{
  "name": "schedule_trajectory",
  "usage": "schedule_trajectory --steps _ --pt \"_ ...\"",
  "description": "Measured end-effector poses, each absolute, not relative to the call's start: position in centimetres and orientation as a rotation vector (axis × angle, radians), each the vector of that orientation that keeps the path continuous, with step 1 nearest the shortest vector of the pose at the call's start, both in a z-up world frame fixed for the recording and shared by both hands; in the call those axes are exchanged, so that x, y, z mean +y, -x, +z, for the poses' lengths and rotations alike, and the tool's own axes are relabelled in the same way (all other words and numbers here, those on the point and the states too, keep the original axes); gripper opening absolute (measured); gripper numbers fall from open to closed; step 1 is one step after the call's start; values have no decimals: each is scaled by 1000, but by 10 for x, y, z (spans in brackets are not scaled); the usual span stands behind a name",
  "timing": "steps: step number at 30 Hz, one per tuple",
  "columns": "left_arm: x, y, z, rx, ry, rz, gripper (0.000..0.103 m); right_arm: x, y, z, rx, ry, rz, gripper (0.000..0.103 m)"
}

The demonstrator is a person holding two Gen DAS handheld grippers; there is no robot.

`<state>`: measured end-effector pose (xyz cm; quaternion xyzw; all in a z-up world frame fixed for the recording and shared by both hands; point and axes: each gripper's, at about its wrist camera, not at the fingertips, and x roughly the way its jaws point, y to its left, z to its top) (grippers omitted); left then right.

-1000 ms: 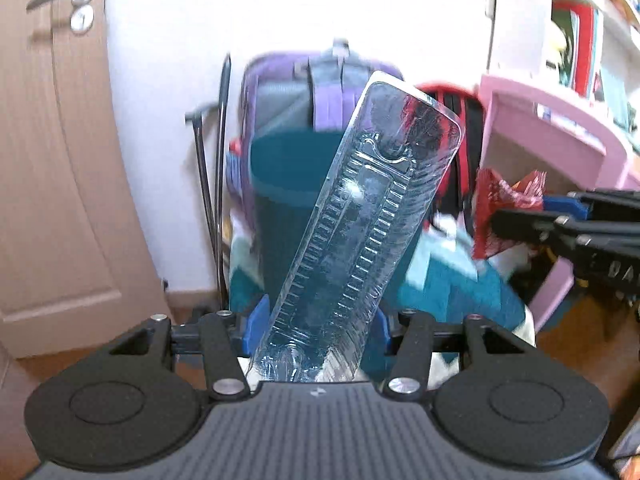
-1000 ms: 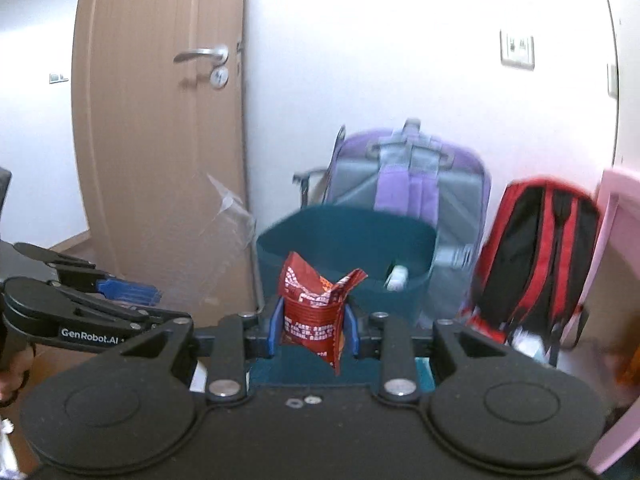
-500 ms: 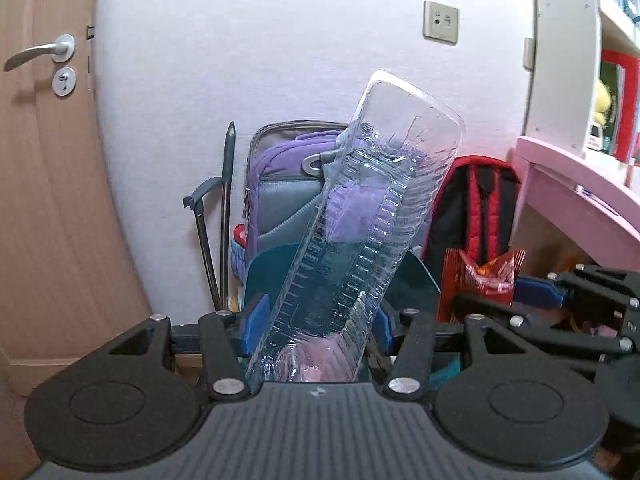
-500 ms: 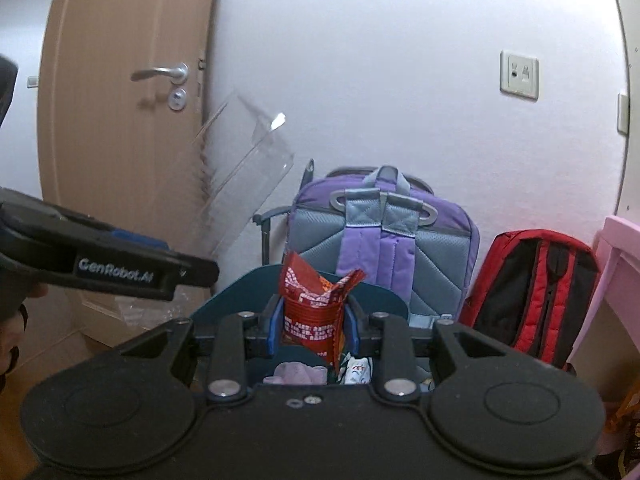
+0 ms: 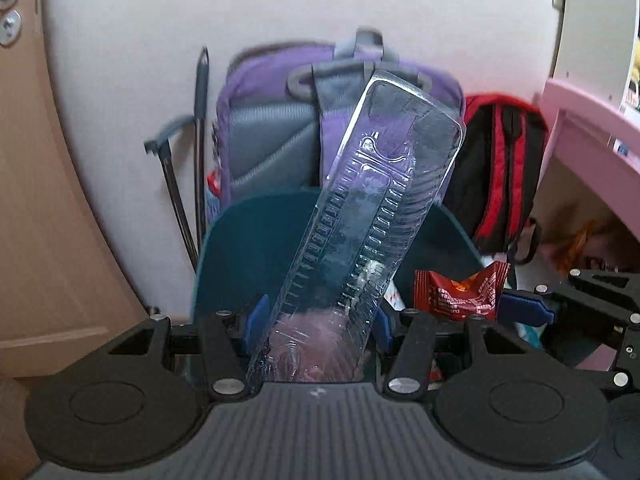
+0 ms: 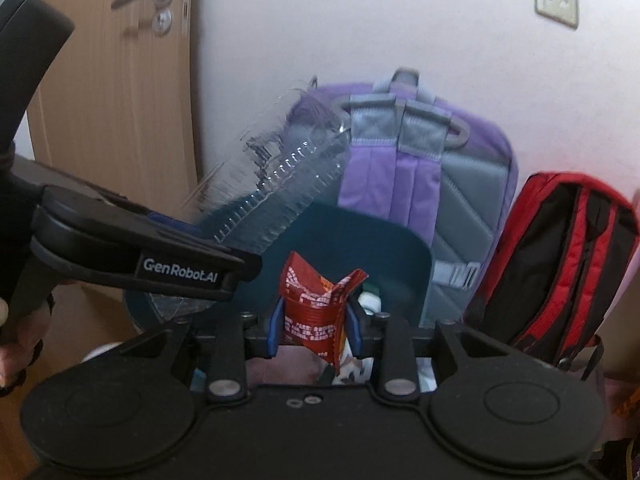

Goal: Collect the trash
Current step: 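Carry plastic tray in left tool while right tool carries wrapper to wastebasket, then open left tool over wastebasket while right tool opens, dropping tray and wrapper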

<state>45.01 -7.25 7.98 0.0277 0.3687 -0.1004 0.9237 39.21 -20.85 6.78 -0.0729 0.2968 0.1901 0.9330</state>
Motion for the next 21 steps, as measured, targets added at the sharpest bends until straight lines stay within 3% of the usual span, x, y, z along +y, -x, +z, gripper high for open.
schedule_trajectory --steps 9,12,16,21 --pt "-74 -464 61 900 -76 -182 60 -211 -396 59 667 127 400 33" --pt "-75 -463 62 900 -79 -168 72 -213 -396 61 664 127 399 34" --pt "-73 -455 69 882 -52 -185 72 -217 -392 67 652 120 394 37" --pt "-70 -438 81 835 -37 -187 81 -223 -376 79 616 105 398 40"
